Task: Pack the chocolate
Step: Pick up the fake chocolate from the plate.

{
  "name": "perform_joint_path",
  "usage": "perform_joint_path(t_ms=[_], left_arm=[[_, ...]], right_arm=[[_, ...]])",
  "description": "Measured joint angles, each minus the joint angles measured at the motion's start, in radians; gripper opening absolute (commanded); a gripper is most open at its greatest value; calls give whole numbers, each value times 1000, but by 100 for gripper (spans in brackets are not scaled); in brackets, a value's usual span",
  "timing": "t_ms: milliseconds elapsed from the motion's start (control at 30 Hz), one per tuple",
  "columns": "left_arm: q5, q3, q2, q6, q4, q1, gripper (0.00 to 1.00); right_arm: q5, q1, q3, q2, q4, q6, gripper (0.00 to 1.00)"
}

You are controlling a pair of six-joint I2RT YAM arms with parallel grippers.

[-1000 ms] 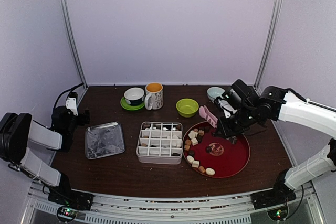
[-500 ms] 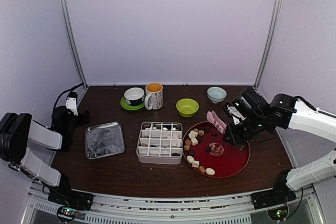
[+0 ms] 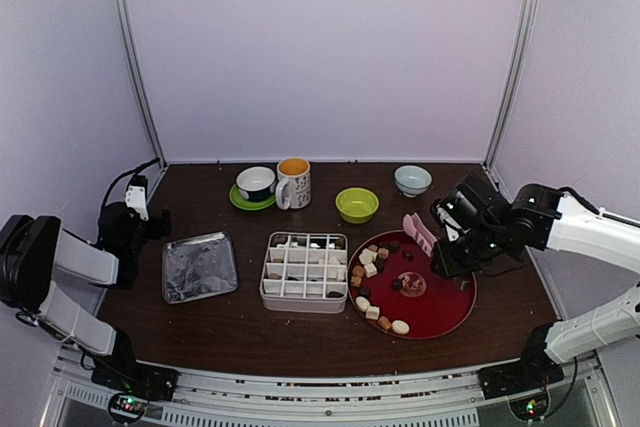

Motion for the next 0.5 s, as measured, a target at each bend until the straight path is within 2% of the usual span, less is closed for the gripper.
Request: perform_joint_path(t_ms=[233, 500], left_arm=[[0, 0, 0, 0, 0, 0, 98], [0, 0, 0, 0, 0, 0, 98]], right_arm=[[-7, 0, -82, 0, 13, 10, 28], [-44, 0, -92, 41, 72, 6, 30]])
